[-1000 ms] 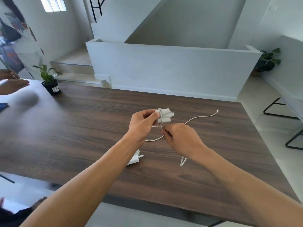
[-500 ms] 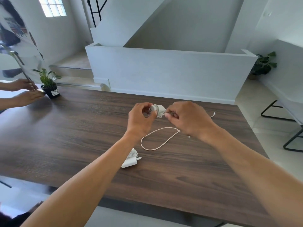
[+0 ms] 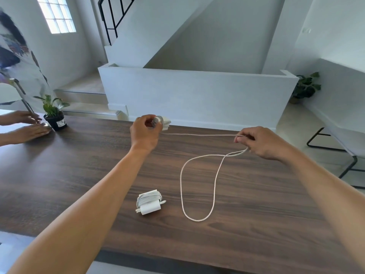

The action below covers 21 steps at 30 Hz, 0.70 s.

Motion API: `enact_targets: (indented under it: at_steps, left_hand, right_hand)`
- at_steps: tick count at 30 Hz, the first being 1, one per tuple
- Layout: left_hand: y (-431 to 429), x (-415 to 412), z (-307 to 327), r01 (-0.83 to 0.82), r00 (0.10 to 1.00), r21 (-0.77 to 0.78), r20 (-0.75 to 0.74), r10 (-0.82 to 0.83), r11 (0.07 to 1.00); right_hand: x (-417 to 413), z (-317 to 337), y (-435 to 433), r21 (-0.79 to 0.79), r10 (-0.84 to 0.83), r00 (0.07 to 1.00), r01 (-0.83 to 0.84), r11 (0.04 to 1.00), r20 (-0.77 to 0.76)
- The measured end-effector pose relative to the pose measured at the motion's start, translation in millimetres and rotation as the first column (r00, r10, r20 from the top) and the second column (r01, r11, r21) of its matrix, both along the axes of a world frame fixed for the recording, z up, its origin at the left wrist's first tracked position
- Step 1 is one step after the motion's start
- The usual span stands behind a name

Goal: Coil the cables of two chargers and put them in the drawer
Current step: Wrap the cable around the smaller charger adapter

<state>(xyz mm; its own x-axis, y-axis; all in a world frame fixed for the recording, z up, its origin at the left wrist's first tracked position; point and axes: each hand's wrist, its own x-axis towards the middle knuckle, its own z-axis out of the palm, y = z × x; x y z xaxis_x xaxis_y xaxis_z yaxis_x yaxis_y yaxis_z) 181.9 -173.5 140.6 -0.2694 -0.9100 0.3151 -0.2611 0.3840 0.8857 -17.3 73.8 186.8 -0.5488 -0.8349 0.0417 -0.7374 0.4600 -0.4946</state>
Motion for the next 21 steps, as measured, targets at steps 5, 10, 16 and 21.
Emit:
enact_targets:
  at_steps: [5,10,16,21]
  left_hand:
    - [16,-6,-9,0.151,0.975,0.269,-0.199,-0.098,0.951]
    - [58,-28,0,0.443,0.847,0.409,-0.483,-0.222,0.798]
    - [79,-43,9,0.523,0.804,0.482,-0.552,-0.221,0.703]
    - [81,-37,-4,0.433,0.877,0.434,-0.407,-0.258,0.79]
  right_hand:
    - [-2,-4,10,0.144,0.06,0.993,-0.074,0.987,0.102]
    - [34,-19,-8,0.174,0.109,0.993,-0.116,0.978,0.05]
    - [90,-51,-46,-0.168,0.106,0.966,-0.067,0.983,0.236]
    - [104,-64,-50,-0.032,0.02,0.987,-0.026,0.999,-0.16]
